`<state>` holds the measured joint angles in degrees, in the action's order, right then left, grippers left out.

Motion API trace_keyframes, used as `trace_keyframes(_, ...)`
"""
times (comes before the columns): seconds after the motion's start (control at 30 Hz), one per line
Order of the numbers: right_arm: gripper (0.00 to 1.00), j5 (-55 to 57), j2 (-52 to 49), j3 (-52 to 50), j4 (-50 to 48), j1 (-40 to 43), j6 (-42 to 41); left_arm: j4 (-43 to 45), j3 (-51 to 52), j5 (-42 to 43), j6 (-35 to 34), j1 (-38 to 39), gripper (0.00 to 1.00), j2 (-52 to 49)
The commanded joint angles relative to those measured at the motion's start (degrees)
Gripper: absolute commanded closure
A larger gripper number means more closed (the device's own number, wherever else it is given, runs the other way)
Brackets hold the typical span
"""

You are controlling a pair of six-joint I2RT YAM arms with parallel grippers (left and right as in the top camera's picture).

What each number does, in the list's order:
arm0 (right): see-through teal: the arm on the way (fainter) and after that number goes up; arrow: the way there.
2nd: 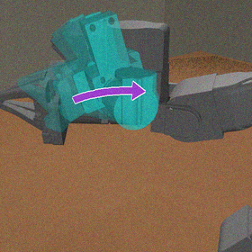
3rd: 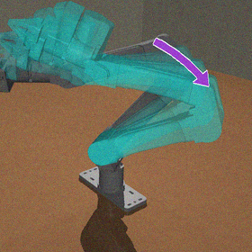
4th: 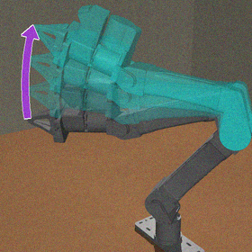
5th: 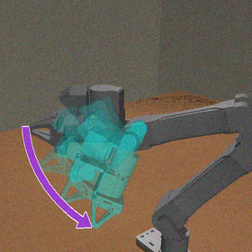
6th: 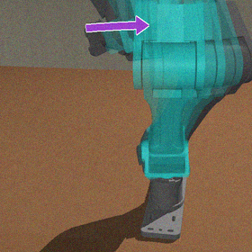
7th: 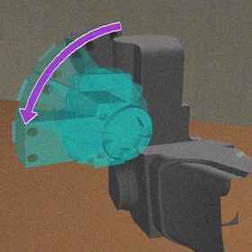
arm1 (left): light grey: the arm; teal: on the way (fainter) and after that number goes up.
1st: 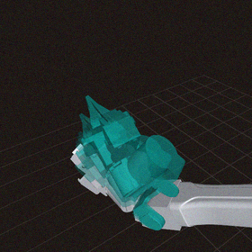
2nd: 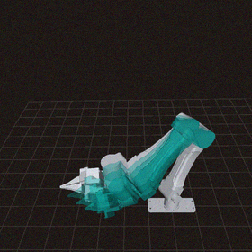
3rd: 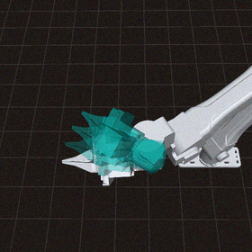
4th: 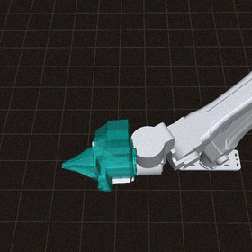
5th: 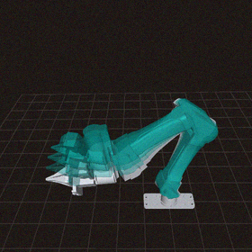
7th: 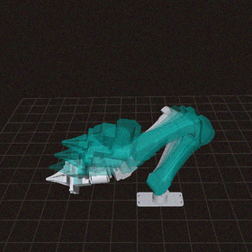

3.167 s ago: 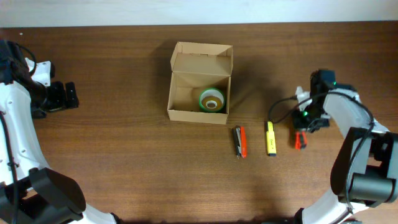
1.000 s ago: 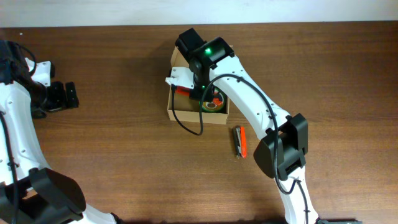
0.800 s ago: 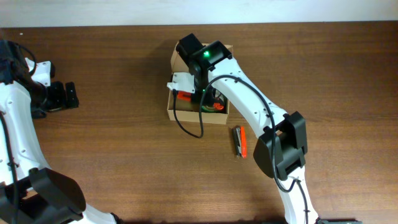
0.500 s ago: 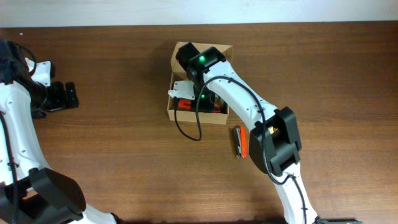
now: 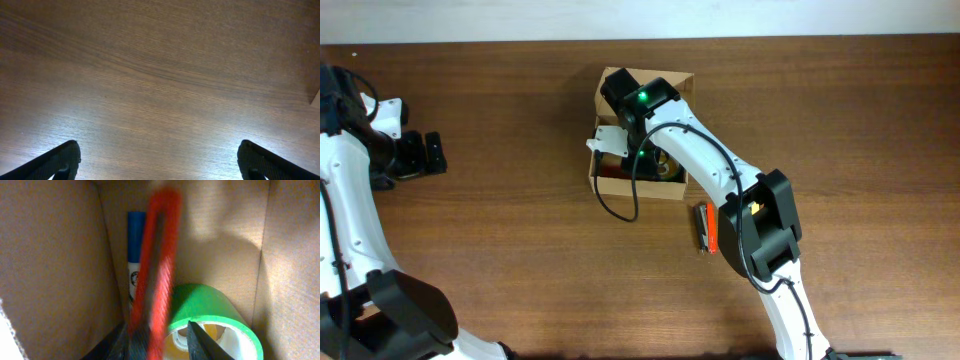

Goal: Pack container
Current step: 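Release the cutter and withdraw the right gripper from the box, then move the right gripper down over the yellow highlighter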

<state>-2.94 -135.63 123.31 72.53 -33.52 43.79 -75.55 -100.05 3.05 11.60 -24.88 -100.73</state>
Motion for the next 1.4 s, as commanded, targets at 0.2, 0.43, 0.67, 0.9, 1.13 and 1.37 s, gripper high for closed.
trace_keyframes(0.2, 0.63, 4.2, 1.6, 5.4, -0.1, 0.3, -8.5, 0.1, 0.0, 0.6, 0.9, -0.2, 0.0, 0.6)
trace_keyframes(0.43, 0.54, 10.4, 10.9, 8.3, -3.0, 3.2, -19.2, 0.1, 0.0, 0.6, 0.9, -0.2, 0.0, 0.6)
trace_keyframes(0.67, 0.56, 10.9, 22.8, 7.4, -4.7, 11.1, -29.9, 0.1, 0.0, 0.6, 0.9, -0.2, 0.0, 0.6)
trace_keyframes(0.9, 0.55, 6.4, 38.8, -9.8, -8.7, 21.7, -31.3, 0.1, 0.0, 0.6, 0.9, -0.2, 0.0, 0.6)
trace_keyframes(1.13, 0.48, 6.2, 53.1, -34.8, -10.8, 28.7, -37.1, 0.1, 0.0, 0.6, 0.9, -0.2, 0.0, 0.6)
trace_keyframes(1.37, 0.44, 2.8, 52.3, -46.7, -1.8, 32.9, -46.3, 0.1, 0.0, 0.6, 0.9, -0.2, 0.0, 0.6)
